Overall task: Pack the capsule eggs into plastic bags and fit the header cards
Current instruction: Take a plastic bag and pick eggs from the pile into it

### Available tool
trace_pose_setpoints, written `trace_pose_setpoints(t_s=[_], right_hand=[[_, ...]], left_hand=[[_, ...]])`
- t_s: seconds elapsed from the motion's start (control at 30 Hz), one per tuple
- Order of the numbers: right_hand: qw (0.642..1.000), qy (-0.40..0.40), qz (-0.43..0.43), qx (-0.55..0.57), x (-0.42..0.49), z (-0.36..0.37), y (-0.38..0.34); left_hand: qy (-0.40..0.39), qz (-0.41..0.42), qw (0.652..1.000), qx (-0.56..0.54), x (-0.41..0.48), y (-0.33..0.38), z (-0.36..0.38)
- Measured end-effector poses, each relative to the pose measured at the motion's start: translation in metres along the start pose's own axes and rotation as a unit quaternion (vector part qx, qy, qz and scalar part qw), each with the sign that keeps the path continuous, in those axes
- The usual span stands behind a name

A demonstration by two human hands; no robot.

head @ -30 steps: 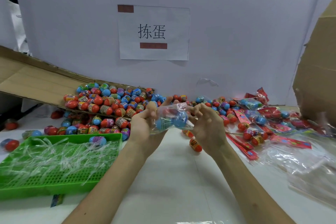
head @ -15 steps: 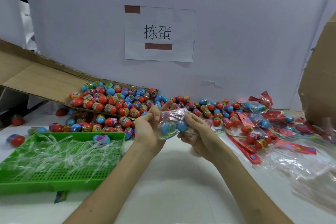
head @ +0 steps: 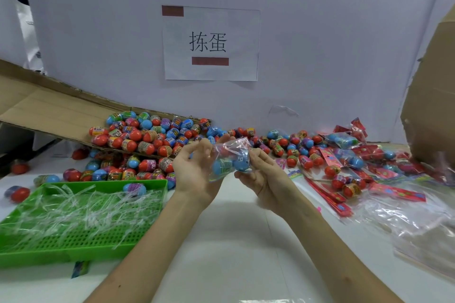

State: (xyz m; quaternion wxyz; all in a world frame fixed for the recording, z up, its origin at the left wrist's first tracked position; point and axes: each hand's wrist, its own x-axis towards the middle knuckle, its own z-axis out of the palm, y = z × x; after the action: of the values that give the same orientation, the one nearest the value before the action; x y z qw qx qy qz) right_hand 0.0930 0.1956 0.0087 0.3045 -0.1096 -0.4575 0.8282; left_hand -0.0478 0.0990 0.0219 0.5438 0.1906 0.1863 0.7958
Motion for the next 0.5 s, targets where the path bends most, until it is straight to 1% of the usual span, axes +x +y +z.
trace_pose_setpoints(t_s=[0.03, 0.1, 0.13, 0.17, 0.23, 0.37, 0.5], right_hand=[[1.000, 0.016, -0.011, -0.014, 0.000, 0.000, 0.000], [0.998, 0.042, -0.033, -0.035, 0.002, -0.001, -0.002], [0.997, 0.051, -0.043, -0.036, 0.002, -0.002, -0.003], [0.996, 0.059, -0.050, -0.034, 0.002, -0.002, -0.005], [0.995, 0.070, -0.058, -0.029, 0.001, -0.004, -0.007], [0.995, 0.060, -0.082, -0.018, 0.001, -0.007, -0.011], [0.995, 0.065, -0.079, 0.000, -0.001, -0.006, -0.012]], left_hand=[[0.014, 0.004, 0.999, 0.044, 0.001, 0.000, 0.002], [0.053, 0.026, 0.981, 0.186, 0.004, -0.005, 0.005], [0.065, 0.038, 0.968, 0.237, 0.006, -0.009, 0.005], [0.069, 0.042, 0.962, 0.262, 0.008, -0.013, 0.005], [0.065, 0.026, 0.965, 0.253, 0.009, -0.018, 0.003], [0.062, -0.019, 0.984, 0.169, 0.007, -0.014, 0.002], [0.058, -0.020, 0.984, 0.167, 0.006, -0.013, 0.001]])
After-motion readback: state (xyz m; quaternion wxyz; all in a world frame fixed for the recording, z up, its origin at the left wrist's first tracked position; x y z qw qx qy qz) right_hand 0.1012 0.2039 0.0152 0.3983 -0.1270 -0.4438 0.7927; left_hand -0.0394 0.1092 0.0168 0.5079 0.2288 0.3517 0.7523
